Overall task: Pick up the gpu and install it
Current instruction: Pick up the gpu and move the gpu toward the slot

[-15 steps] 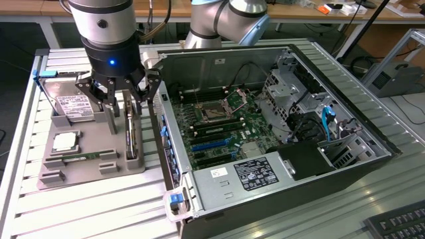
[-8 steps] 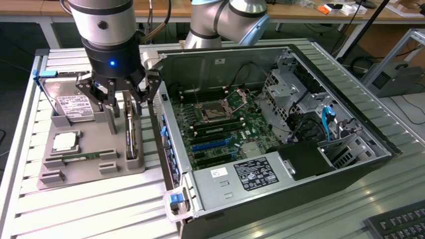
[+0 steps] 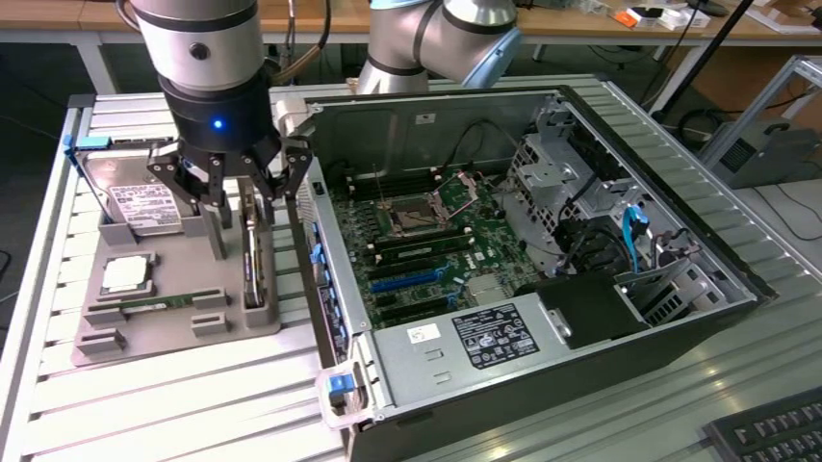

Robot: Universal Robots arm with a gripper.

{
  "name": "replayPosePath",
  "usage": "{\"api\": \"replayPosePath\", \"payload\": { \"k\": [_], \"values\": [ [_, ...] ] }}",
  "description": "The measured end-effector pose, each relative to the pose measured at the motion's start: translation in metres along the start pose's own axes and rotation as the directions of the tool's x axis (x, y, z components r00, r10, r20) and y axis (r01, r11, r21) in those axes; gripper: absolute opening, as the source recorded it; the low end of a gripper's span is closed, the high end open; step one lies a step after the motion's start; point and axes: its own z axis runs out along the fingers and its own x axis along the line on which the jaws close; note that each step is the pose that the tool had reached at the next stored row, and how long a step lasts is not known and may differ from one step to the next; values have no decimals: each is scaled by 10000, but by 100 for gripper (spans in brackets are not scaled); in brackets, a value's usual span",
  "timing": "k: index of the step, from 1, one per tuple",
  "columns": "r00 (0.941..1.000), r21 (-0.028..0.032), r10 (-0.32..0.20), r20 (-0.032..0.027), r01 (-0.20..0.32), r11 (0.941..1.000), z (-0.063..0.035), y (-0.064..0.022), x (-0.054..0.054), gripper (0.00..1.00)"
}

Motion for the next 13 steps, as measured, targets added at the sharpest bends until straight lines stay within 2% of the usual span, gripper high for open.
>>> {"api": "replayPosePath", "payload": {
  "k": [13],
  "values": [
    [10000,2,-1,1,1,10000,38,-1,1,48]
  ]
}}
